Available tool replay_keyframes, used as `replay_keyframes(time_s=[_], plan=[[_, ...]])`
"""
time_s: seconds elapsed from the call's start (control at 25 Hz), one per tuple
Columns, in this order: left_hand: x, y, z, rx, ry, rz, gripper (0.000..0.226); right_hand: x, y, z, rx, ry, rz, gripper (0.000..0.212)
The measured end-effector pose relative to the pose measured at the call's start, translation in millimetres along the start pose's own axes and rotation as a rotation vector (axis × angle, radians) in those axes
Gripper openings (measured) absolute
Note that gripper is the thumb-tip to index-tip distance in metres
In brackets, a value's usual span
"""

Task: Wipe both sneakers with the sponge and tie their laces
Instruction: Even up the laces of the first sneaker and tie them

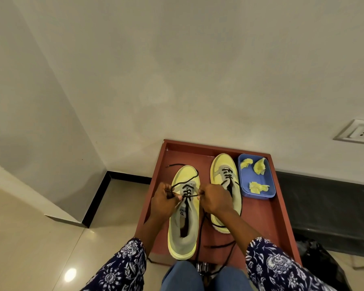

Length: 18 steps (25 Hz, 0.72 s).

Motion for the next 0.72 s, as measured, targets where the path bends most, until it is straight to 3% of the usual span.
replay_keyframes(time_s=[0.24, 0.48, 0.6, 0.72], plan=[[1, -8, 8, 0.106, 0.06, 0.129, 0.034, 3, 11, 0, 0.226, -0.004, 0.001, 0.021], [-3, -13, 7, 0.116, 0.064, 0.118, 0.038, 8, 12, -8, 0.298, -0.04, -0.017, 0.024], [-2, -1, 7, -0.059, 0.037, -0.047, 0.042, 8, 3, -12, 0.309, -0.079, 0.063, 0.025], [0, 17, 6, -0.503, 0.067, -0.426, 0.021, 11, -6, -14, 0.125, -0.089, 0.125, 0.032]])
Point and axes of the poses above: each hand's wrist, its own x-axis away from the middle knuckle, its own z-axis out of the back of the hand, y = z × x, the point moved 7 cm from there along -x, towards the middle knuckle, and after that the axes turned 14 degrees about y, right-handed, at the moved point
